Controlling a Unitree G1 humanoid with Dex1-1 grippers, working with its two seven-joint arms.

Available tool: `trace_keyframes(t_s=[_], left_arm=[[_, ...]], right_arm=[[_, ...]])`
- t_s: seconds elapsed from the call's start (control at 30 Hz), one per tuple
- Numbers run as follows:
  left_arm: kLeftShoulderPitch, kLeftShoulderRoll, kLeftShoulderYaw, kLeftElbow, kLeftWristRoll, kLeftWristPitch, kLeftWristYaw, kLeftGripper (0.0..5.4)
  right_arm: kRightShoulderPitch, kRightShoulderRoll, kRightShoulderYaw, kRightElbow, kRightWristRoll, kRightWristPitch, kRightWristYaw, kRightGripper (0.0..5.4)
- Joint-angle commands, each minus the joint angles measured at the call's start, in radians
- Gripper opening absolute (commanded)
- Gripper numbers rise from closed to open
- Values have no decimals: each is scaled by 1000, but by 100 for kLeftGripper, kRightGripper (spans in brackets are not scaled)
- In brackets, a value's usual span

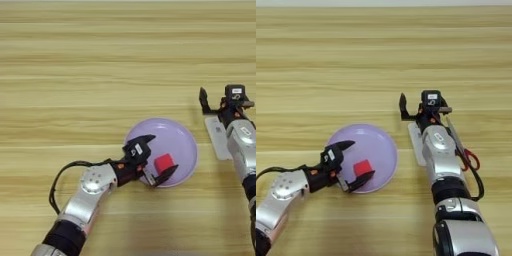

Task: Move the objects on the table

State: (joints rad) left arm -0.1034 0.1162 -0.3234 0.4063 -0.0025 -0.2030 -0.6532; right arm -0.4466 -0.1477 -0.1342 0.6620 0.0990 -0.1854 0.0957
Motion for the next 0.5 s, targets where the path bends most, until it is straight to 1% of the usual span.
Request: trace_keyframes(t_s=[0.03, 0.3, 0.5], left_arm=[[-12, 5, -7, 16, 20, 7, 8, 539], [-18, 2, -28, 42, 43, 5, 14, 539], [-16, 1, -33, 41, 50, 5, 12, 539]], right_arm=[[-22, 4, 0, 6, -3, 1, -1, 540], [-23, 3, 0, 6, -2, 1, 2, 540], [-21, 4, 1, 2, -2, 2, 2, 540]])
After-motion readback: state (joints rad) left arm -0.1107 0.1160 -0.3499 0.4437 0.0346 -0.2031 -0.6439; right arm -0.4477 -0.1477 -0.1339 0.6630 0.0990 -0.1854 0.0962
